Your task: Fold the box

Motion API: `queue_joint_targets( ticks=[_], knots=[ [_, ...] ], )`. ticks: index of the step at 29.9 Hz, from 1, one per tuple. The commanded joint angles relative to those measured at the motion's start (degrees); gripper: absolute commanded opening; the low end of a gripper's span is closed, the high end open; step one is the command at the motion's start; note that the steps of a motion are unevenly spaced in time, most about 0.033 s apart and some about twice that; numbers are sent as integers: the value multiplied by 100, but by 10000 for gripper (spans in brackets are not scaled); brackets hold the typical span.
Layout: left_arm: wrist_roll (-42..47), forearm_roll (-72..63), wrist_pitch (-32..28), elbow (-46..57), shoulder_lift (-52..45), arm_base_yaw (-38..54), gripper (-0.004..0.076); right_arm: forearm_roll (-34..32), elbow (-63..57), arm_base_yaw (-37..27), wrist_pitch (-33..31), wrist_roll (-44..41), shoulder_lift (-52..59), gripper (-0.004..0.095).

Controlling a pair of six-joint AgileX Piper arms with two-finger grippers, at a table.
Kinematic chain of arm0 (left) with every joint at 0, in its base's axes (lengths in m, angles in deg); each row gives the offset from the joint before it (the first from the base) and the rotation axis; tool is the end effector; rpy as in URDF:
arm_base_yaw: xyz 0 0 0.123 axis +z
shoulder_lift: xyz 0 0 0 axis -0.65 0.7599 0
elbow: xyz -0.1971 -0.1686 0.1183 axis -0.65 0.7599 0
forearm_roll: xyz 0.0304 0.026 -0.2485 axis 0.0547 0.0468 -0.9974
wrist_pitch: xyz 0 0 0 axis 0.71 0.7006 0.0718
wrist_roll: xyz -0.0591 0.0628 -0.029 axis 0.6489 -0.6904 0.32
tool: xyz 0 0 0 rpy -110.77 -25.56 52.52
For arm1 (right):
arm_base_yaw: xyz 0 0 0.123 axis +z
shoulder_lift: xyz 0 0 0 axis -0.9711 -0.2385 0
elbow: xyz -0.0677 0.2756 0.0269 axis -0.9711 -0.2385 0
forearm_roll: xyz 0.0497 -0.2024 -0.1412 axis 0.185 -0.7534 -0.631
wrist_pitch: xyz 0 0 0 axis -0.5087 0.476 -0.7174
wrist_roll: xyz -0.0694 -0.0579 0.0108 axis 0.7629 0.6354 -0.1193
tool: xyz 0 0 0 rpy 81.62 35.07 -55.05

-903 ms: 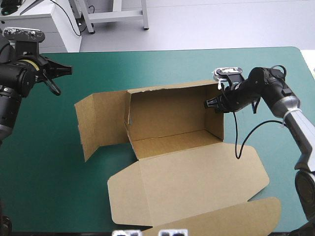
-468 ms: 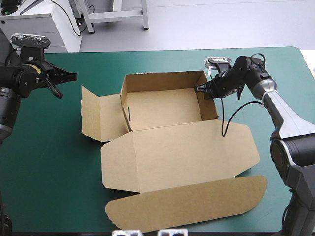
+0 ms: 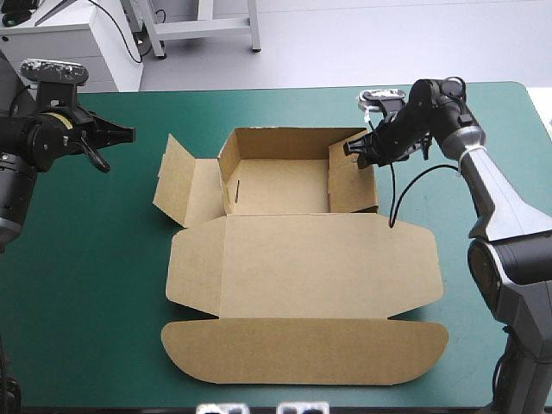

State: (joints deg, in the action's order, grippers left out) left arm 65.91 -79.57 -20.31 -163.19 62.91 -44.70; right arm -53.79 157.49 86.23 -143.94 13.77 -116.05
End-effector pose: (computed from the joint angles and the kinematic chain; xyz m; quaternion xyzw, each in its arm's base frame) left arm 0.2970 -0.0137 0.4372 0.0546 0.8914 0.0433 0.4478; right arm 0.4239 0.0956 0.3170 -0.1112 0.9663 0.1269 0.1944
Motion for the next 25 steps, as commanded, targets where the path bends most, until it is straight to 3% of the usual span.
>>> queue_joint_targets(
  ticks=[1,9,17,25],
  knots=[
    [-8,20,-277,-150,-187,-7,5,-97,661,-18,-251,-265,389,413],
    [-8,20,-263,-150,-187,-7,5,-72,734,-18,-251,-540,1033,414],
    [-22,20,-263,-150,-187,-7,5,-72,-294,-18,-251,-455,1342,414],
    [-26,-1,-263,-150,-187,-7,5,211,-778,-18,473,-213,991,413]
  ],
)
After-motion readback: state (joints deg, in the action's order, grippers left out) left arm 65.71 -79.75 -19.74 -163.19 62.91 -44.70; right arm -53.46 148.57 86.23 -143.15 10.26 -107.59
